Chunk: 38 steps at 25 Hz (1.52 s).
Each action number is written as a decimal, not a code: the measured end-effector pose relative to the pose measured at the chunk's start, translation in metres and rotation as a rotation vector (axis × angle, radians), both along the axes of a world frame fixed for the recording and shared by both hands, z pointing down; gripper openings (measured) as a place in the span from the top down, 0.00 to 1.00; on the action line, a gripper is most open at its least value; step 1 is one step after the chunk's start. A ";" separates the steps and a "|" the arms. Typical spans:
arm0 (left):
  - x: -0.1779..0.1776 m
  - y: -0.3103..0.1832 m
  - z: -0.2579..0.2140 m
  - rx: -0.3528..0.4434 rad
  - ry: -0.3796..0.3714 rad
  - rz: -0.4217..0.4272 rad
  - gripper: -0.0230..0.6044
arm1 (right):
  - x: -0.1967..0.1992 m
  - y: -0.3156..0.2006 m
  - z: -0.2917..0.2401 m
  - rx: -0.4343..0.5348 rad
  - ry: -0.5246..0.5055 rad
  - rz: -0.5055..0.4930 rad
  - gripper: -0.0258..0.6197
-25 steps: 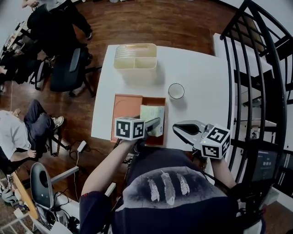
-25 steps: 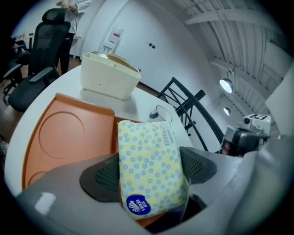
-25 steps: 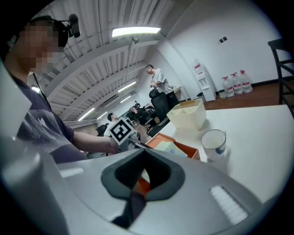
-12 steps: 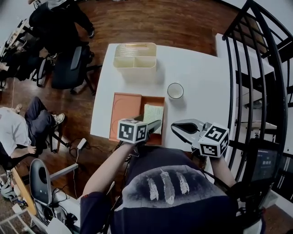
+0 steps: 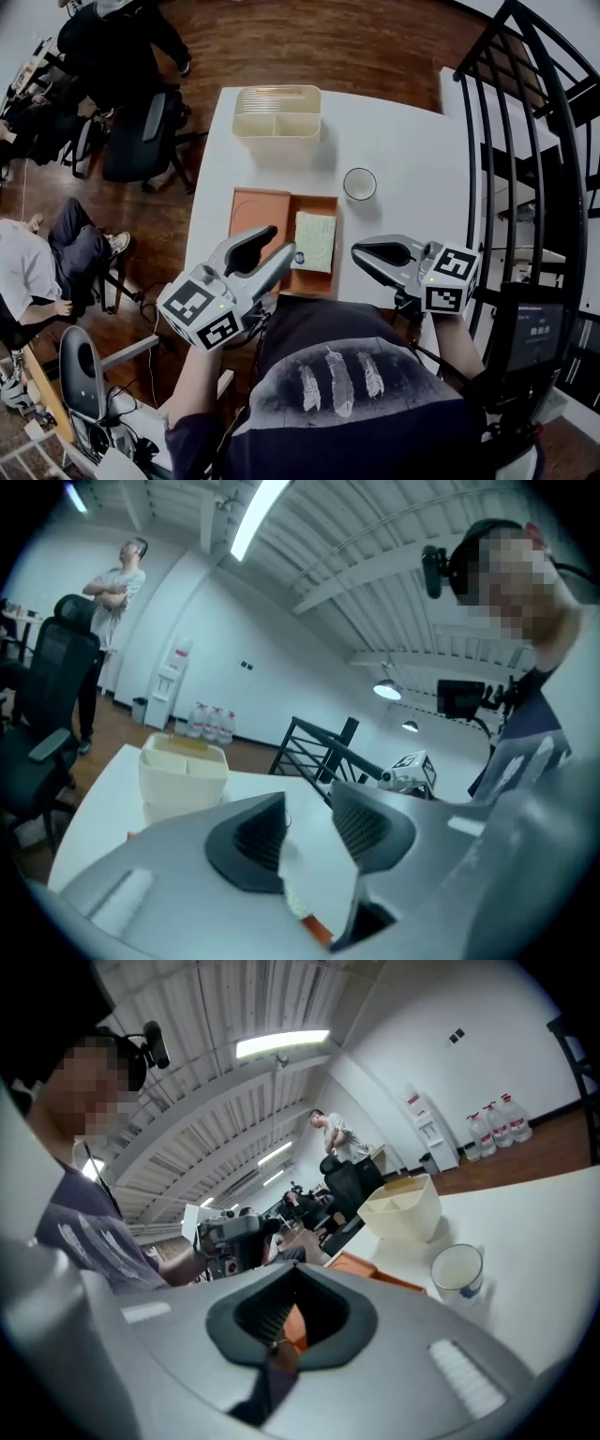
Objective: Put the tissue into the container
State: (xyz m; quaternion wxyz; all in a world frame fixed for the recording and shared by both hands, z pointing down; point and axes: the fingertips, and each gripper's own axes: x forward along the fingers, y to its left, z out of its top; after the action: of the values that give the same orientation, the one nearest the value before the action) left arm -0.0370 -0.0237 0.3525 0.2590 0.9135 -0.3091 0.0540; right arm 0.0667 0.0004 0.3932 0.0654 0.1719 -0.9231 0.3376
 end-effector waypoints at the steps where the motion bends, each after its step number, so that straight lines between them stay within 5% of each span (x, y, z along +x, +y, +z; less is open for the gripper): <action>1: -0.006 -0.001 -0.010 0.040 0.023 -0.002 0.80 | -0.002 0.000 -0.006 0.001 -0.028 -0.001 0.96; 2: -0.012 -0.001 -0.016 0.060 0.044 -0.004 0.94 | -0.004 0.001 -0.012 0.003 -0.058 -0.003 0.96; 6: -0.017 0.011 -0.021 0.045 0.083 0.055 0.94 | -0.010 0.007 -0.033 0.028 -0.143 -0.018 0.96; 12: -0.004 0.038 -0.018 0.042 0.056 0.163 0.94 | -0.022 0.014 -0.038 0.053 -0.117 -0.013 0.96; 38: -0.001 0.053 -0.007 0.003 0.022 0.202 0.94 | -0.035 0.029 -0.032 0.067 -0.075 0.016 0.96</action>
State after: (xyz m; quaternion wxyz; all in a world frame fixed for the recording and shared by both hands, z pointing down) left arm -0.0376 0.0297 0.3452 0.2544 0.9408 -0.2129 0.0696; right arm 0.0318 0.0289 0.3610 0.0221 0.1686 -0.9344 0.3130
